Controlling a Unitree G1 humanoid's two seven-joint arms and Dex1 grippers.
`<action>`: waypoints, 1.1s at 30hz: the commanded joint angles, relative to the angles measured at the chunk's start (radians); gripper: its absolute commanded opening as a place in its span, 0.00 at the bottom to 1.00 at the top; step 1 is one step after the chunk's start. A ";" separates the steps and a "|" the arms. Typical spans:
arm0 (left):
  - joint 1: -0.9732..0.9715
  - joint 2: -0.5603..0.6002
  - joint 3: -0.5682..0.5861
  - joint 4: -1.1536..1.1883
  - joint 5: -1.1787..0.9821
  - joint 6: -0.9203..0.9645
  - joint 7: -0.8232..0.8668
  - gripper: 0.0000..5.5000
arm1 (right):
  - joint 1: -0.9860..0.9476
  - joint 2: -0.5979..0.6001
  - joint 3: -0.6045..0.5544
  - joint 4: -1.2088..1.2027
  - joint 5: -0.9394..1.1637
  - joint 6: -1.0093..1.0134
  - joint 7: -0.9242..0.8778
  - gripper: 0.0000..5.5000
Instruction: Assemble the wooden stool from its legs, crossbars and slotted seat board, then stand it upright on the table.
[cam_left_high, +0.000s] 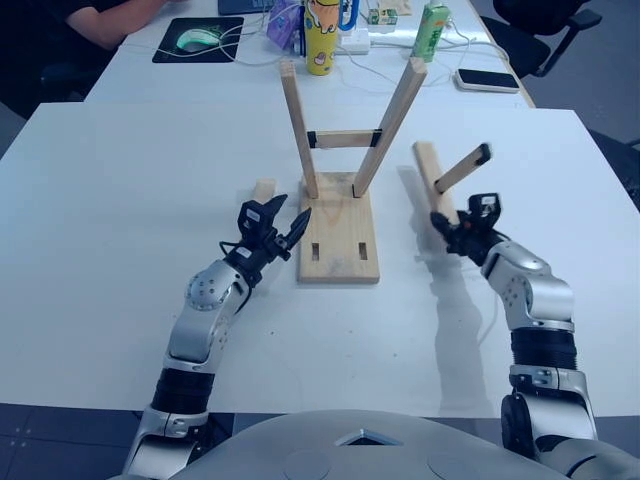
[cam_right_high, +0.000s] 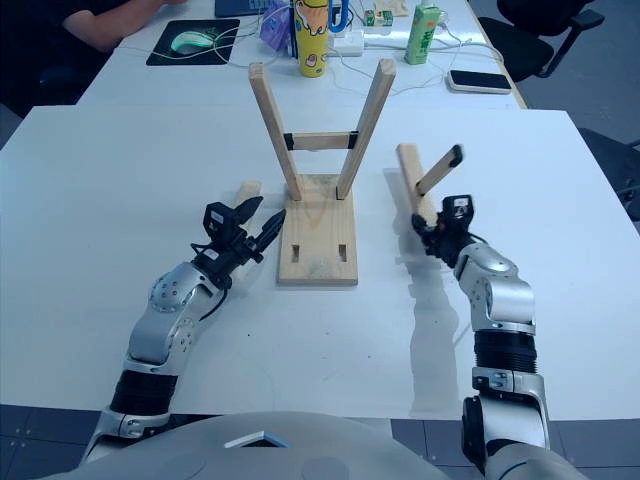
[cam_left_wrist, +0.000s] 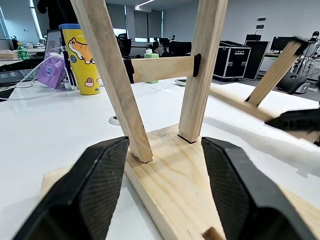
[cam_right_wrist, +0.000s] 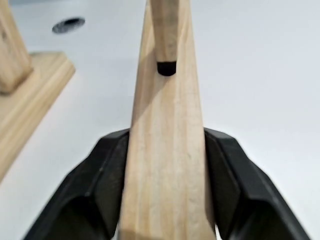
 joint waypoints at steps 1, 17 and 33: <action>-0.019 0.009 0.016 0.019 -0.003 0.010 -0.003 0.49 | -0.058 0.043 -0.095 -0.084 0.142 -0.086 0.072 0.37; -0.053 0.007 0.114 -0.040 -0.297 0.209 -0.135 0.57 | -0.071 -0.272 -0.122 -0.223 0.851 0.531 0.562 0.37; -0.232 0.144 0.277 -0.062 -1.139 0.874 -0.161 0.79 | -0.046 -0.384 0.136 -0.216 0.704 0.530 0.930 0.37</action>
